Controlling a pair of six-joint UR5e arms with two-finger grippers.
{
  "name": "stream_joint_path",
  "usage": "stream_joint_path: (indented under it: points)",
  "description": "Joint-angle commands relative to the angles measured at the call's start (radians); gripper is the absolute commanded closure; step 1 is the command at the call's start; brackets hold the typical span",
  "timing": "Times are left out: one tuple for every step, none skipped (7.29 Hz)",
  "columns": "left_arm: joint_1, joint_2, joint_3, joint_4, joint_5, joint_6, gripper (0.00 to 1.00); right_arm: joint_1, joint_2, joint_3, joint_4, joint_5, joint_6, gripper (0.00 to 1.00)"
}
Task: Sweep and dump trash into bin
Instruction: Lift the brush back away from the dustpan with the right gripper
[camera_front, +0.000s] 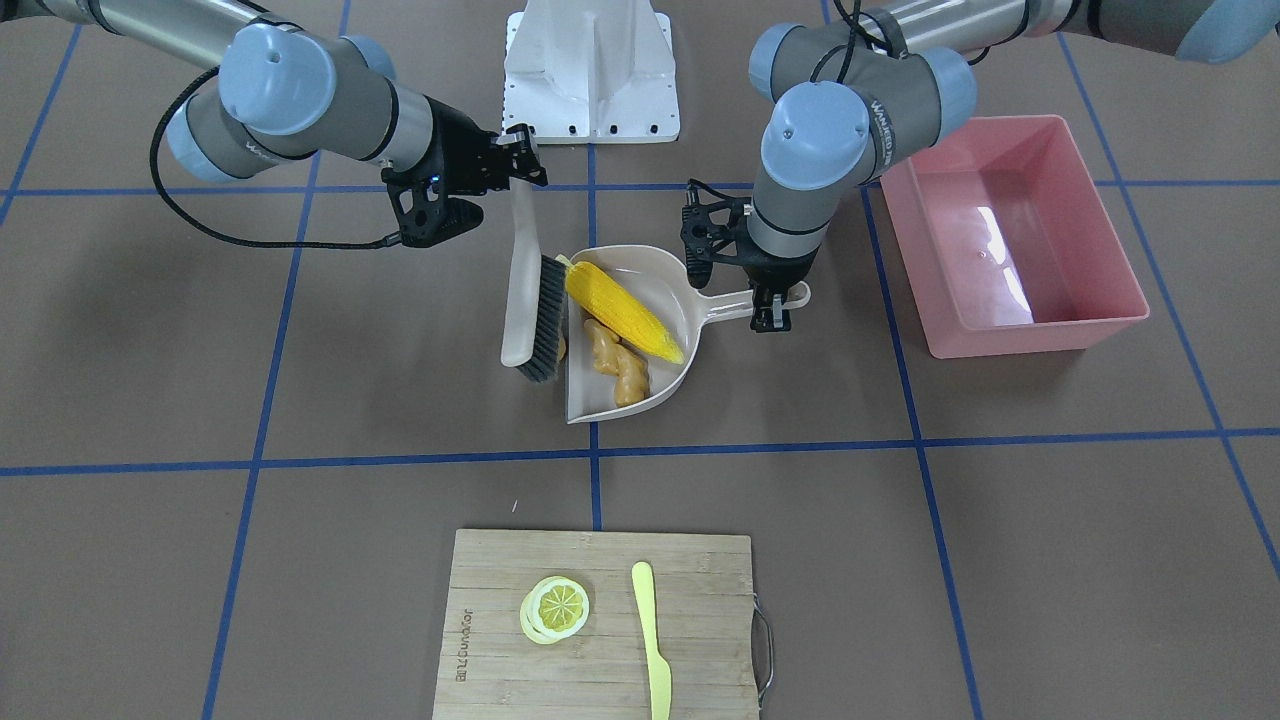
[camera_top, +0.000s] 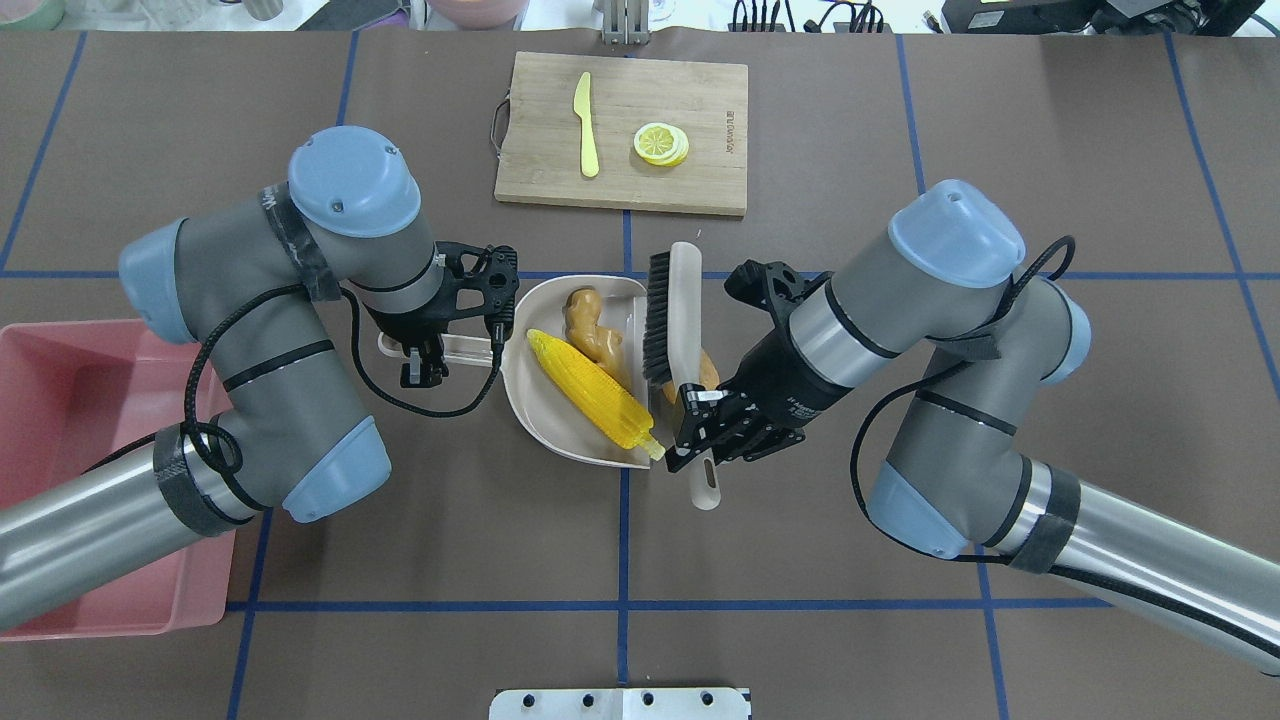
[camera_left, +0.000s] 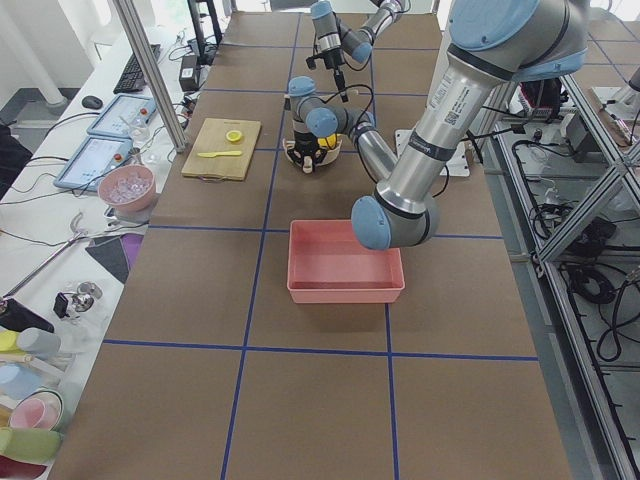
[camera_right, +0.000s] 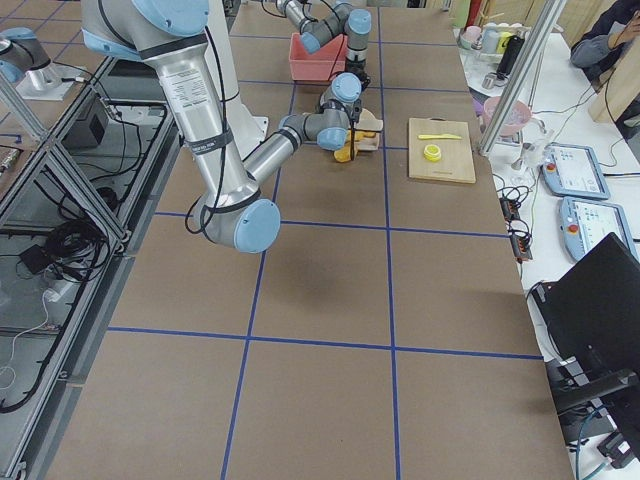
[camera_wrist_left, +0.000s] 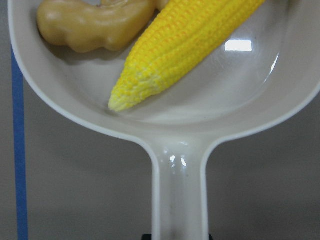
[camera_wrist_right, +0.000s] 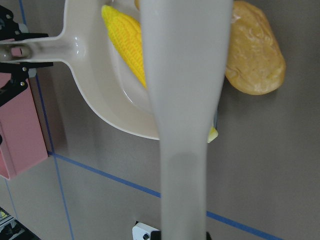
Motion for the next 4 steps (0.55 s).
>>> stream_joint_path:
  points:
    - [-0.001,0.005,0.006,-0.004,-0.003,0.005,1.0,0.038,-0.07,0.011,-0.005,0.028,-0.079,1.0]
    - [-0.001,0.011,0.006,-0.006,-0.003,0.008,1.0,0.03,-0.111,0.025,0.003,0.029,-0.113,1.0]
    - [-0.002,0.019,0.004,-0.007,-0.003,0.008,1.0,0.023,-0.125,0.039,0.003,0.026,-0.115,1.0]
    - [-0.001,0.022,0.004,-0.018,-0.004,0.003,1.0,0.015,-0.128,0.047,0.004,0.025,-0.113,1.0]
